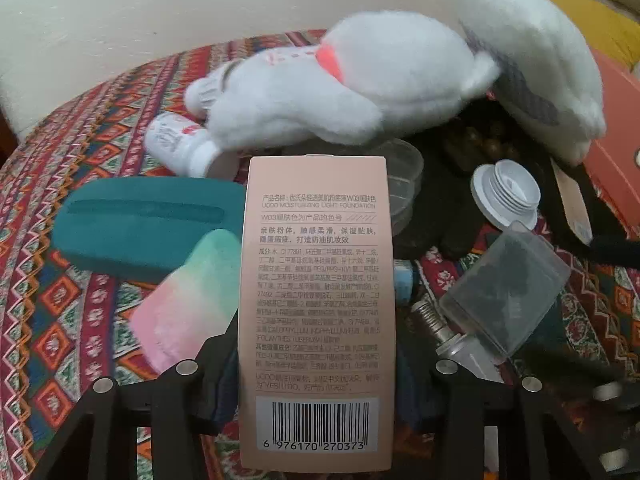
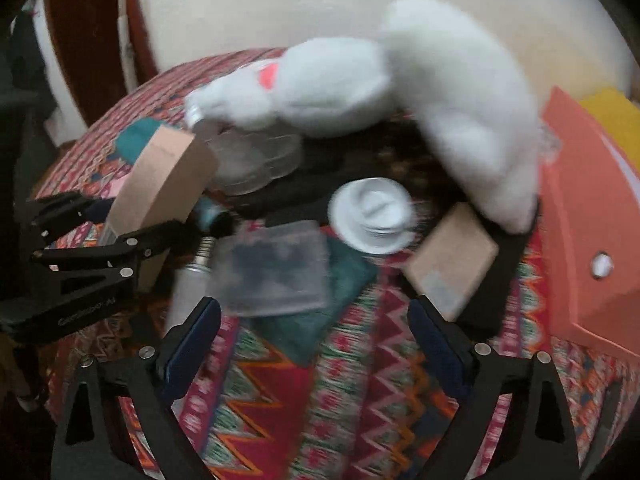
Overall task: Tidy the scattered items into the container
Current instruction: 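Grasp the pink foundation box with the left tool while the right tool grasps the dark green sachet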
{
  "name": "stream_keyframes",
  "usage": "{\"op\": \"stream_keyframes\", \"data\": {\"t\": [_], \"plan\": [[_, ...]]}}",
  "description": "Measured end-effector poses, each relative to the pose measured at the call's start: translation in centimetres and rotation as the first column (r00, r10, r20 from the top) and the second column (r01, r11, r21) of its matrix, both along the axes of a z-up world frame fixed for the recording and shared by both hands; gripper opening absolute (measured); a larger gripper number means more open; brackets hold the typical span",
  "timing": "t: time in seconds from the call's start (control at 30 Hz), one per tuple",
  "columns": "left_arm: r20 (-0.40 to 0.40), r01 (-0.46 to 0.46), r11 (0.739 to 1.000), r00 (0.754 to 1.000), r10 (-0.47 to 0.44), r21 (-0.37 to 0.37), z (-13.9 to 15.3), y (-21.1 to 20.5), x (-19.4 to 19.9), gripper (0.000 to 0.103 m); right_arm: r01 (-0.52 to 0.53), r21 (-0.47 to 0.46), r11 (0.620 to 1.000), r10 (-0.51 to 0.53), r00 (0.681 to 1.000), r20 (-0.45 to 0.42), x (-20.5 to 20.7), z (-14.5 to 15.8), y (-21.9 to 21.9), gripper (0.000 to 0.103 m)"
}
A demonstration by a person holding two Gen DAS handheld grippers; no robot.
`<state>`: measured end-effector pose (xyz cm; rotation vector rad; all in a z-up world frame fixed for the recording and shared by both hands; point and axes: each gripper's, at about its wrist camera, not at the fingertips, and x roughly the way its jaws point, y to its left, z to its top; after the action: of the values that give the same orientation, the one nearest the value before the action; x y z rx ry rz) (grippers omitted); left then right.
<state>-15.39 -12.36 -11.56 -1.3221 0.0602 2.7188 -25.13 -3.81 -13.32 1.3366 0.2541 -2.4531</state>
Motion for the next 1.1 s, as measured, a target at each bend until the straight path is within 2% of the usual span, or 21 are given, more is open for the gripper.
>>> {"op": "stream_keyframes", "data": {"t": [0.1, 0.2, 0.33, 0.37, 0.43, 0.47, 0.5, 0.9, 0.97, 1.07, 1.1], "plan": [[-0.016, 0.007, 1.0, 1.0, -0.007, 0.007, 0.8, -0.2, 0.5, 0.052, -0.012, 0.018, 1.0, 0.012, 1.0, -0.006, -0.7, -1.0, -2.1, 0.096], [-0.023, 0.012, 1.0, 1.0, -0.012, -0.001, 1.1, -0.3, 1.2, 0.052, 0.019, 0.038, 0.999, -0.018, 1.0, -0.025, -1.4, -1.6, -2.8, 0.097], [-0.019, 0.012, 1.0, 1.0, -0.012, 0.003, 0.9, -0.4, 1.5, 0.052, 0.098, 0.066, 0.993, -0.102, 0.993, 0.063, -3.0, -4.2, -1.6, 0.098], [-0.02, 0.012, 1.0, 1.0, -0.012, 0.003, 1.0, -0.4, 1.6, 0.052, 0.091, 0.059, 0.994, -0.094, 0.994, 0.057, -3.0, -4.5, -1.5, 0.099], [-0.029, 0.013, 1.0, 0.999, -0.013, 0.007, 1.3, -0.5, 1.5, 0.052, 0.081, 0.056, 0.995, -0.083, 0.996, 0.022, -2.5, -4.1, -1.9, 0.08], [-0.036, 0.014, 1.0, 0.999, -0.014, 0.009, 1.5, -0.6, 1.3, 0.052, 0.072, 0.043, 0.996, -0.073, 0.997, 0.014, -2.3, -3.8, -2.1, 0.06], [-0.047, 0.016, 1.0, 0.999, -0.015, 0.008, 1.8, -0.4, 1.6, 0.052, 0.064, 0.038, 0.997, -0.065, 0.998, 0.005, -2.0, -3.5, -2.3, 0.048], [-0.106, 0.038, 0.999, 0.994, -0.037, 0.005, 3.8, 0.9, 4.0, 0.052, 0.025, -0.044, 0.999, -0.025, 1.0, 0.001, 0.0, -2.1, -1.9, 0.047], [-0.103, 0.038, 0.999, 0.994, -0.037, 0.01, 3.8, 0.9, 4.0, 0.052, 0.019, -0.035, 0.999, -0.019, 1.0, 0.001, 0.1, -2.1, -1.9, 0.048], [-0.096, 0.041, 0.999, 0.995, -0.039, 0.014, 3.6, 0.8, 3.9, 0.052, 0.051, -0.004, 0.999, -0.051, 0.999, 0.013, -0.1, -2.9, -2.0, 0.057], [-0.094, 0.041, 0.999, 0.995, -0.04, 0.015, 3.5, 0.8, 3.8, 0.052, 0.054, 0.016, 0.998, -0.055, 0.998, 0.028, -0.3, -3.5, -2.1, 0.057]]}}
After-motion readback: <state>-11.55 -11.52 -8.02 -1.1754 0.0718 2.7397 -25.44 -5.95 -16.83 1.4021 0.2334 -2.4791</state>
